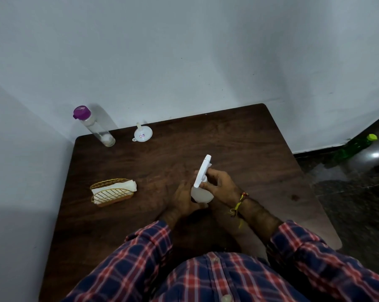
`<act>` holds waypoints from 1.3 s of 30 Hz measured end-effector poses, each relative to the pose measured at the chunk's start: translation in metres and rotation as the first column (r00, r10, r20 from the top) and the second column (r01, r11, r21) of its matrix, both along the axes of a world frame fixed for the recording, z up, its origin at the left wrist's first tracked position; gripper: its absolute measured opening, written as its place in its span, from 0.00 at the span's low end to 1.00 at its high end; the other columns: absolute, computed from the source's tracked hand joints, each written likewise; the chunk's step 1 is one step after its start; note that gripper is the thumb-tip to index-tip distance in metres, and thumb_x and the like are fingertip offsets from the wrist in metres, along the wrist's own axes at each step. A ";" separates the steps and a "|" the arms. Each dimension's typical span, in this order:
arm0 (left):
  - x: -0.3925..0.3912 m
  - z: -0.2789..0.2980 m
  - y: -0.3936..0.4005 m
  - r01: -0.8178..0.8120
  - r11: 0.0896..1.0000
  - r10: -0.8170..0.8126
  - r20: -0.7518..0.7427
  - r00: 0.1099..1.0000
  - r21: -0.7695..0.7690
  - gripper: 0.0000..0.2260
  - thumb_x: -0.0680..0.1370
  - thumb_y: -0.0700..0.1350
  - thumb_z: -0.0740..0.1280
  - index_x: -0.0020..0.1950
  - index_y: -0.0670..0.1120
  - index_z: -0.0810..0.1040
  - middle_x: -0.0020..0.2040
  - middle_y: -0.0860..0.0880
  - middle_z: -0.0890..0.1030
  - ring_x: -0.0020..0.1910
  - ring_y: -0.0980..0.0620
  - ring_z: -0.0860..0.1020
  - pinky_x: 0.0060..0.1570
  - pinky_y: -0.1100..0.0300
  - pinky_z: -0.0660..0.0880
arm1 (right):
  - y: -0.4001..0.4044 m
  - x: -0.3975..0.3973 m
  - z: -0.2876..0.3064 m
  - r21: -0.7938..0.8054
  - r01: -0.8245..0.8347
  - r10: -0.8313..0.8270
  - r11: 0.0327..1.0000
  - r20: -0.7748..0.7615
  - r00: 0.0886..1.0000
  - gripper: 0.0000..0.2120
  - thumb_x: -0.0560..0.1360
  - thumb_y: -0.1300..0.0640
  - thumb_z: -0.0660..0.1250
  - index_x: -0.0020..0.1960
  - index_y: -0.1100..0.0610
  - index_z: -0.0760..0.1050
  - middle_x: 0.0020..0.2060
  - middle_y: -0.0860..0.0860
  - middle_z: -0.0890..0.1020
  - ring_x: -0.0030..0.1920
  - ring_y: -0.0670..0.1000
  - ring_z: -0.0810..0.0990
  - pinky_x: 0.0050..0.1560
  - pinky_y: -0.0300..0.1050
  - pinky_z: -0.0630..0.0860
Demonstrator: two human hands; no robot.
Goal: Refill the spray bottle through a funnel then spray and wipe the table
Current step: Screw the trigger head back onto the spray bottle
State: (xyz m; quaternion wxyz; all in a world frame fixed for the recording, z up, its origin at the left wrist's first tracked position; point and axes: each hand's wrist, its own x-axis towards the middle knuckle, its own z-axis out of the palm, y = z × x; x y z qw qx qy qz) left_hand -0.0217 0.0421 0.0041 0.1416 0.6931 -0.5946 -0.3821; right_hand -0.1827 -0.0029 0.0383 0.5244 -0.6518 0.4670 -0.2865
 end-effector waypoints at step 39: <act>-0.022 0.004 -0.002 -0.099 0.995 0.101 0.069 0.992 -0.033 0.23 0.69 0.55 0.70 0.61 0.46 0.76 0.57 0.47 0.79 0.56 0.49 0.78 0.58 0.53 0.76 | 0.026 0.013 -0.008 -0.033 0.243 -0.244 0.969 -0.022 0.970 0.09 0.71 0.52 0.76 0.51 0.54 0.84 0.42 0.45 0.86 0.45 0.40 0.84 0.46 0.39 0.80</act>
